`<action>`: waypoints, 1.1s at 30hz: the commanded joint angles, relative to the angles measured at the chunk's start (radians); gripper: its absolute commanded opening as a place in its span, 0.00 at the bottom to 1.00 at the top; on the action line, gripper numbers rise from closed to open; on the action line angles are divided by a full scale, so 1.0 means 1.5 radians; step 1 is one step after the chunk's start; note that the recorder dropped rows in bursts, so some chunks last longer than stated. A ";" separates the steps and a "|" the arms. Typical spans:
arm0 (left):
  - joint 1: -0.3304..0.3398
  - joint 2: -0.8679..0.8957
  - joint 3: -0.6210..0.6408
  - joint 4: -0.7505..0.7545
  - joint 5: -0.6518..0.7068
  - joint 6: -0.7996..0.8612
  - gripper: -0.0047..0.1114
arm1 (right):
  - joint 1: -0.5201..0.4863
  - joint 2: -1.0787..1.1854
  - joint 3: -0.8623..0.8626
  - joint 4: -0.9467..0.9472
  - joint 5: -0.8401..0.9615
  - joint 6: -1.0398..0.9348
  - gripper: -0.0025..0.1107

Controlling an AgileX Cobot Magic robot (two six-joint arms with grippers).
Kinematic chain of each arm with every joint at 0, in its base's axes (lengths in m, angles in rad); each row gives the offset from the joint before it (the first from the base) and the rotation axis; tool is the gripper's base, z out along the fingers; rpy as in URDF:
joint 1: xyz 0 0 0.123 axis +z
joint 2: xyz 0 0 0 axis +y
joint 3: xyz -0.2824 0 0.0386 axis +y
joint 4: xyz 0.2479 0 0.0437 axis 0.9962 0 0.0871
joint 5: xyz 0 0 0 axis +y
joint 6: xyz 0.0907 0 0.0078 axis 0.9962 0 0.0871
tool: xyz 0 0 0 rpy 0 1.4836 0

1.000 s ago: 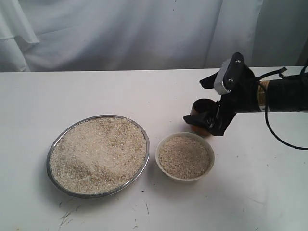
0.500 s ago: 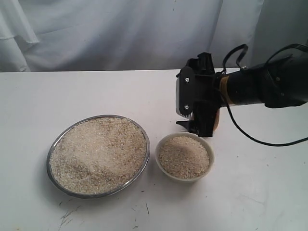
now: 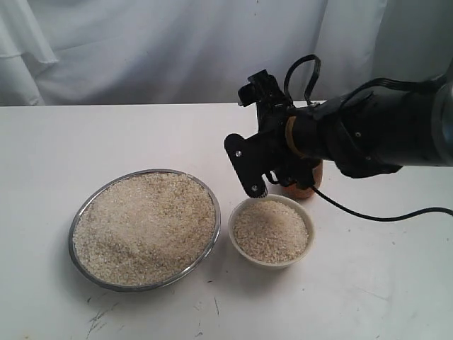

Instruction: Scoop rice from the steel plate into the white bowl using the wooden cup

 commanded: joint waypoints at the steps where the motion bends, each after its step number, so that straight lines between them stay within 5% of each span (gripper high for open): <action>1: -0.002 -0.003 0.003 0.000 -0.004 0.000 0.04 | 0.041 -0.008 -0.006 -0.011 0.092 -0.036 0.87; 12: -0.002 -0.003 0.003 0.000 -0.004 0.000 0.04 | 0.126 -0.008 -0.006 -0.011 0.254 -0.116 0.87; 16: -0.002 -0.003 0.003 0.000 -0.004 0.000 0.04 | 0.126 -0.020 -0.006 0.003 0.309 0.059 0.87; 20: -0.002 -0.003 0.003 0.000 -0.004 0.000 0.04 | 0.104 -0.076 -0.006 0.148 0.299 0.126 0.83; 26: -0.002 -0.003 0.003 0.000 -0.004 0.000 0.04 | 0.038 -0.194 -0.019 0.303 0.165 0.313 0.55; 33: -0.002 -0.003 0.003 0.000 -0.004 0.000 0.04 | 0.013 -0.302 -0.019 0.516 0.231 0.482 0.22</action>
